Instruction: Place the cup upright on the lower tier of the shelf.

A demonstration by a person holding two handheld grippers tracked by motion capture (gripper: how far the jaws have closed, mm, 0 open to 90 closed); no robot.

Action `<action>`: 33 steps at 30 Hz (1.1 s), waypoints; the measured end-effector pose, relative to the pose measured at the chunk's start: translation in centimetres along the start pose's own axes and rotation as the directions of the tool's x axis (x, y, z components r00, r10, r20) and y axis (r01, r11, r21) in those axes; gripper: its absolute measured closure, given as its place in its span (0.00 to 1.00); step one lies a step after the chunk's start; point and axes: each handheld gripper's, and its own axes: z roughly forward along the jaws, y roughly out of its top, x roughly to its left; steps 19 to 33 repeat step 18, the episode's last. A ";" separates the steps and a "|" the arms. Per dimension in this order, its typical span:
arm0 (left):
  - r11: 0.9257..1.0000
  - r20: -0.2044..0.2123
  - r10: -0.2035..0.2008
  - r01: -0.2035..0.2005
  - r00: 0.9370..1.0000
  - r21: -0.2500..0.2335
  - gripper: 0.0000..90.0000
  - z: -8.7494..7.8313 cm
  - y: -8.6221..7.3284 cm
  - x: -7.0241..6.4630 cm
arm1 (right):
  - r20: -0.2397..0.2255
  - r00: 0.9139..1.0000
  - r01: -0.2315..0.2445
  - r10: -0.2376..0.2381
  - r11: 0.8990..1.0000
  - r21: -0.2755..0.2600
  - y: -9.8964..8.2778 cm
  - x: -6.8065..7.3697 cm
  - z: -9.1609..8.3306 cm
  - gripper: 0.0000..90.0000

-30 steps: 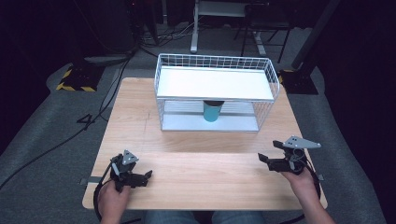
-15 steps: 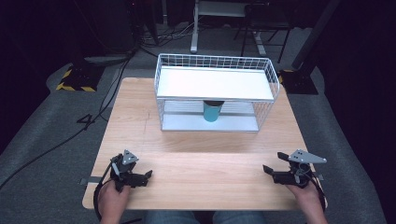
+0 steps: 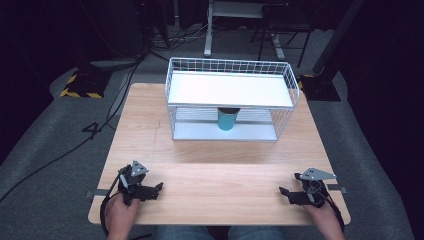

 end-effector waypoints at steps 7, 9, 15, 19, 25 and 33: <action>1.000 0.000 0.001 -0.001 1.000 0.000 0.00 0.0 0.0 0.0 | 0.001 1.000 -0.001 0.001 1.000 -0.013 -0.1 0.2 0.4 0.12; 1.000 0.000 0.001 -0.001 1.000 0.000 0.00 0.0 0.0 0.0 | -0.001 1.000 -0.001 0.001 1.000 -0.007 -0.1 0.3 0.5 0.11; 1.000 0.000 0.001 -0.001 1.000 0.000 0.00 0.0 0.0 0.0 | -0.002 1.000 -0.001 0.001 1.000 -0.007 -0.1 0.3 0.5 0.11; 1.000 0.000 0.001 -0.001 1.000 0.000 0.00 0.0 0.0 0.0 | -0.002 1.000 -0.002 0.002 1.000 -0.007 -0.1 0.3 0.5 0.11; 1.000 0.000 0.001 -0.001 1.000 0.000 0.00 0.0 0.0 0.0 | -0.002 1.000 -0.002 0.002 1.000 -0.007 -0.1 0.3 0.5 0.11; 1.000 0.000 0.001 -0.001 1.000 0.000 0.00 0.0 0.0 0.0 | -0.002 1.000 -0.002 0.002 1.000 -0.007 -0.1 0.3 0.5 0.11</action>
